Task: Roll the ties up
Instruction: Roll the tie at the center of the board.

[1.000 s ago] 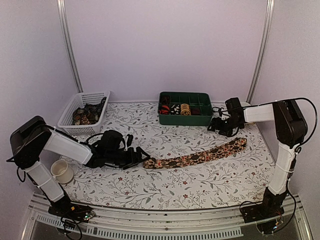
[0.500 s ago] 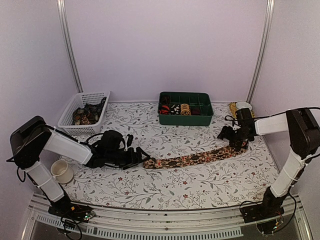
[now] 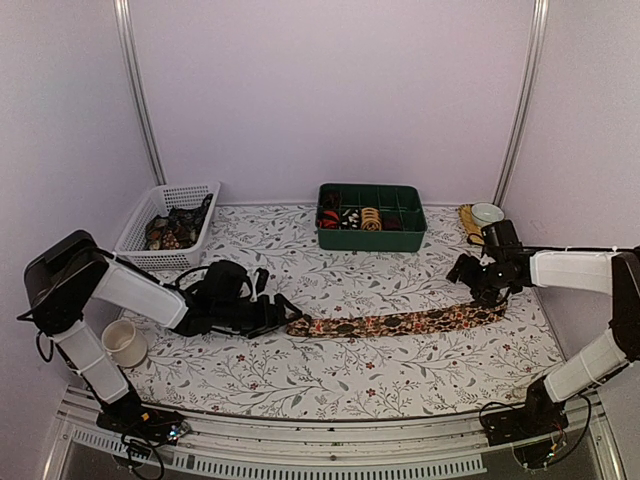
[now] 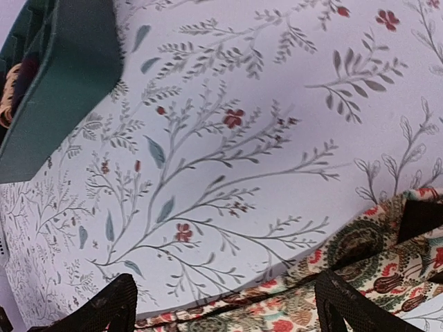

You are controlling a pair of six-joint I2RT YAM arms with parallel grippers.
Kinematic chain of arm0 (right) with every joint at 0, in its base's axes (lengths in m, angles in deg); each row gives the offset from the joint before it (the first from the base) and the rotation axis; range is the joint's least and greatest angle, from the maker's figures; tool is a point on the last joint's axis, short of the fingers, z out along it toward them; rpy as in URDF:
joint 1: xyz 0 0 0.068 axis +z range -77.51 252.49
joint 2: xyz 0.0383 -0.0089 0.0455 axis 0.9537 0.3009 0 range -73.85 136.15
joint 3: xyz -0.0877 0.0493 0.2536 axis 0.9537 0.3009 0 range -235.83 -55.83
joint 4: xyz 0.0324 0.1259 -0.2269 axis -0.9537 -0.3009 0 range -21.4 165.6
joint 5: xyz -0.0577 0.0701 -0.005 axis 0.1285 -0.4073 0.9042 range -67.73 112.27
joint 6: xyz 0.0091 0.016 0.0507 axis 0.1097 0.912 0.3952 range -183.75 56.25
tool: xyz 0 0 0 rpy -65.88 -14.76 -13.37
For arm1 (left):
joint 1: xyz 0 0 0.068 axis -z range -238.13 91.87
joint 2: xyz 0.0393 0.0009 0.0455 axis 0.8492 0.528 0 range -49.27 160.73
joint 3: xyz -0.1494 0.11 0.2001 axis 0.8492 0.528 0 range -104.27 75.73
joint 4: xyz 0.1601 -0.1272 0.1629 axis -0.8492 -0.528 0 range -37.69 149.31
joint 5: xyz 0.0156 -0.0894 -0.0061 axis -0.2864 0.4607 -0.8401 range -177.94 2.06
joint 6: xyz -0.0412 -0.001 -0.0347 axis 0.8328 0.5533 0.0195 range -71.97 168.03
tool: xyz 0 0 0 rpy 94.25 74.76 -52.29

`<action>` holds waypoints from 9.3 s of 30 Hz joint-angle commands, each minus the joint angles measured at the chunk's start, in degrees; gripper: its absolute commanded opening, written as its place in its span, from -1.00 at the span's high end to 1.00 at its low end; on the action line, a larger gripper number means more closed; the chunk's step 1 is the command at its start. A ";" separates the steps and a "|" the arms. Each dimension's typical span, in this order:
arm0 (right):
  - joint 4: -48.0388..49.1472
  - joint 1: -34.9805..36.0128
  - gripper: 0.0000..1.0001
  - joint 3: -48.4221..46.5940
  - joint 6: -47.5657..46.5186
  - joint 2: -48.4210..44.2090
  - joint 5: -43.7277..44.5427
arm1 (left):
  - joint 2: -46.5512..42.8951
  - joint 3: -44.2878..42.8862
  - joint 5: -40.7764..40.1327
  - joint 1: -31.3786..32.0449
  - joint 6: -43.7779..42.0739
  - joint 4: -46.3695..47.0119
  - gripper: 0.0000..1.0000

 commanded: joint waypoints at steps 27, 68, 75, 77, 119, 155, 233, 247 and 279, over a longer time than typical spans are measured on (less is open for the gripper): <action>24.41 33.10 0.18 -32.02 11.20 34.12 -42.53 | 5.45 3.00 3.78 0.75 7.65 8.79 -0.20; 23.18 30.97 0.18 -33.22 11.80 48.17 -44.94 | 9.58 1.05 4.01 1.21 10.03 9.97 -0.04; 24.09 30.74 0.18 -32.22 11.85 48.30 -45.30 | 10.70 0.59 4.25 1.55 10.79 10.15 -0.02; 24.77 30.75 0.18 -31.82 12.12 48.24 -45.63 | 10.86 0.50 3.98 1.71 10.92 9.80 0.04; -0.76 23.14 -0.44 -29.29 -15.44 25.54 -28.98 | 20.38 -44.21 -41.40 9.47 -17.87 -67.53 1.00; 6.04 22.92 -0.44 -23.85 -12.33 32.90 -36.63 | 33.12 -61.28 -65.23 18.39 -11.01 -84.08 1.00; 13.97 19.89 -0.45 -29.08 -4.77 29.83 -44.70 | 0.06 -34.37 -34.85 12.66 -15.75 -47.62 -0.41; 26.94 27.17 -0.31 -40.05 3.41 41.60 -47.45 | -3.72 -10.93 1.12 -7.32 -11.11 -16.03 -0.34; 26.98 29.88 -0.29 -43.21 8.73 54.29 -49.55 | 4.90 -7.09 11.55 -13.63 -8.04 -3.57 -0.21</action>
